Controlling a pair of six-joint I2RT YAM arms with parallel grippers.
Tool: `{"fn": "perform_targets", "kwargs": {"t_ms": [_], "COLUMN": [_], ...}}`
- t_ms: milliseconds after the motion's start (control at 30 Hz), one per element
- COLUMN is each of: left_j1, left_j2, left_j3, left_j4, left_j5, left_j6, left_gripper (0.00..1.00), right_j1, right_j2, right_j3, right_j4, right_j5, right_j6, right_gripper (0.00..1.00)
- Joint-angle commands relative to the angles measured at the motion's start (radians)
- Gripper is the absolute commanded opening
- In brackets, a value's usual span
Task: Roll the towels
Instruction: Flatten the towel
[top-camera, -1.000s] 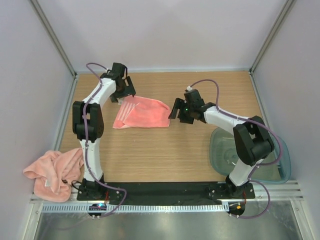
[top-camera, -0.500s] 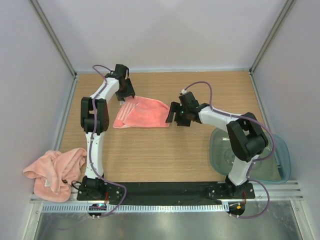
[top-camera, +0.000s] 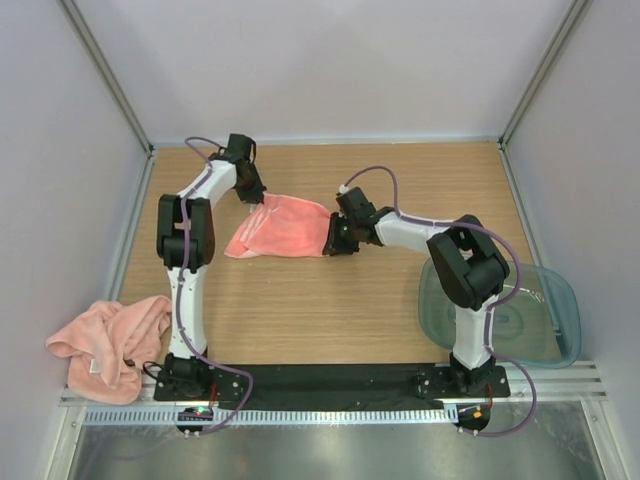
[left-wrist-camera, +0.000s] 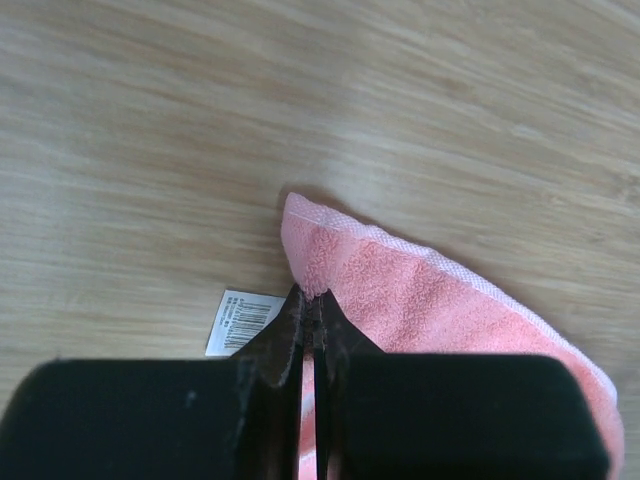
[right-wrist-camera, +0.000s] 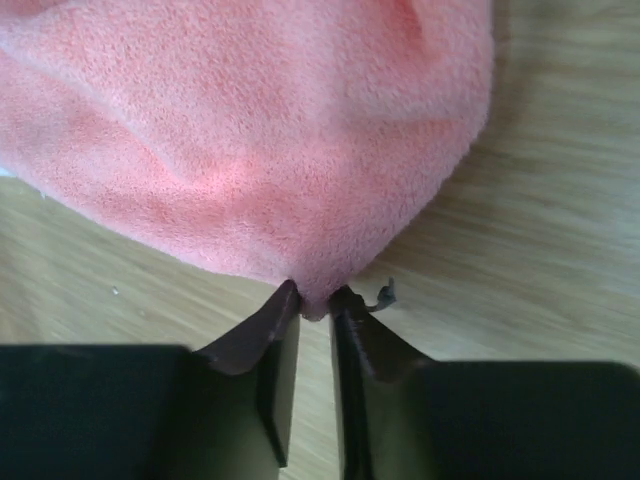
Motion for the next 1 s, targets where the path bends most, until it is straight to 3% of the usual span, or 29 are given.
{"fn": "perform_targets", "kwargs": {"t_ms": [0,67,100,267,500,767,967], "left_j1": [0.002,0.002,0.001,0.001,-0.007,-0.039,-0.047], "left_j2": [-0.112,-0.157,-0.188,-0.414,-0.73,-1.021,-1.228], "left_j3": [-0.04,-0.063,-0.075,-0.115,-0.175,-0.291,-0.357], "left_j4": [-0.007,-0.012,-0.02,-0.101,-0.268,-0.366,-0.412], "left_j5": [0.051,0.053,0.051,-0.038,-0.141,-0.127,-0.098], "left_j6": [-0.015,-0.016,-0.013,0.014,0.077,0.093,0.1], "left_gripper": [0.0,0.01,0.0,0.0,0.0,0.0,0.0], "right_j1": [0.031,0.029,0.029,0.026,0.02,0.017,0.017], "right_j2": [0.011,0.007,-0.021,-0.154,-0.363,-0.461,-0.544], "right_j3": [0.022,0.017,0.011,0.039,0.256,0.548,0.605], "right_j4": [0.033,0.034,0.03,-0.077,-0.466,-0.766,-0.907], "right_j5": [-0.063,-0.059,-0.045,0.055,0.079,0.026,0.062], "right_j6": [0.015,0.014,0.011,-0.069,-0.222,-0.331,-0.357], "right_gripper": [0.22,0.03,0.01,0.01,0.01,0.01,0.01]}}
